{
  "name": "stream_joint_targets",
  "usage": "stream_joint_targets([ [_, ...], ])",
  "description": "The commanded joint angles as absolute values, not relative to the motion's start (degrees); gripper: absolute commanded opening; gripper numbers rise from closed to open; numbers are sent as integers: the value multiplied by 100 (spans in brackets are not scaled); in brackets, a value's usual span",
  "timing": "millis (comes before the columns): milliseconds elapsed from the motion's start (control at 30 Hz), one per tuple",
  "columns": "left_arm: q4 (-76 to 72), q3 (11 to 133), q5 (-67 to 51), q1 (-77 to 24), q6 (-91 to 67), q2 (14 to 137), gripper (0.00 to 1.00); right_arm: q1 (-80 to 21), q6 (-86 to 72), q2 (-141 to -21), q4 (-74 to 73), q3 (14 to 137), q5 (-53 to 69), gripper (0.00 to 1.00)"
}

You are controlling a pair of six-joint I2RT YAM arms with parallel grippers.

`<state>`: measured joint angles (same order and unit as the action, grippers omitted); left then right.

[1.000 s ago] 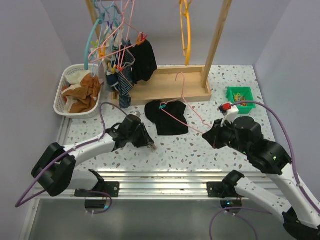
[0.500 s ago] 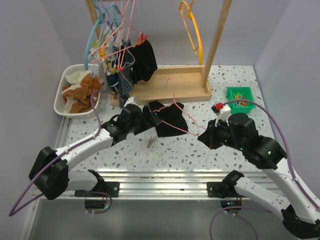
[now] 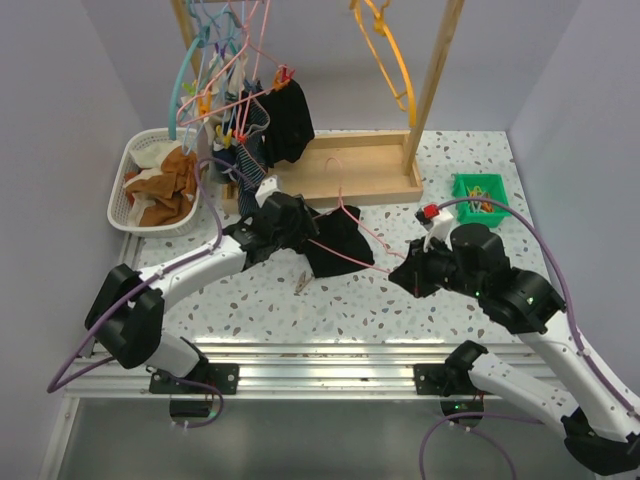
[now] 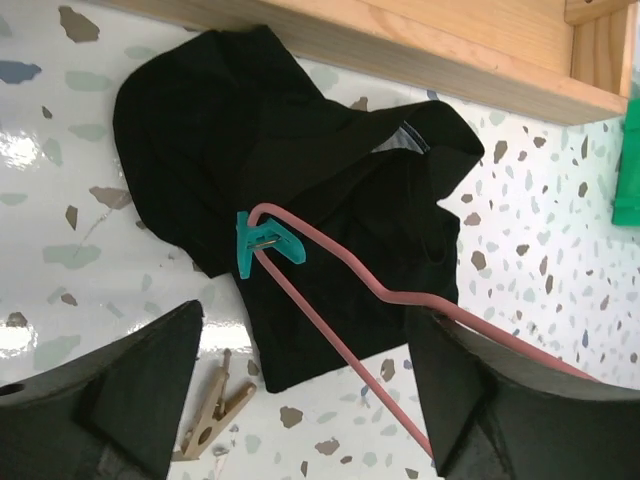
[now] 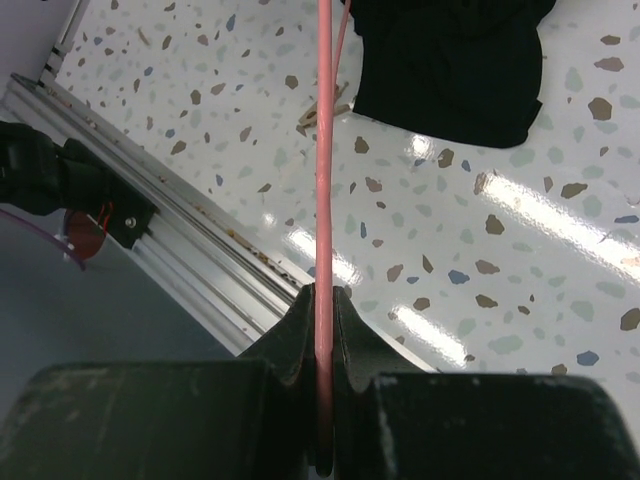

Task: Remove the underwear clipped to the hanger
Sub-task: Remove the underwear from the hanger.

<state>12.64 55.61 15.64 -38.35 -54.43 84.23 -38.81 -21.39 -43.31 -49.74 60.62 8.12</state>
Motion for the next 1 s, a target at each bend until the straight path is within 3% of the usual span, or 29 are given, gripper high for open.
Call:
stream_joint_targets([
  [0, 1406, 5915, 2188, -3858, -5045, 8586, 82, -3867, -2083, -4324, -4570, 6091, 1099, 0],
  [100, 1397, 5950, 2224, -3850, -4957, 8657, 73, -3867, -2127, -4333, -4562, 6100, 1125, 0],
  [233, 1397, 5836, 2267, -3850, -4983, 8648, 69, -3876, -2188, -4368, -4527, 6117, 1151, 0],
  [967, 1555, 5757, 3094, -3850, -5309, 8718, 65, -3867, -2593, -4667, -4579, 6293, 1389, 0],
])
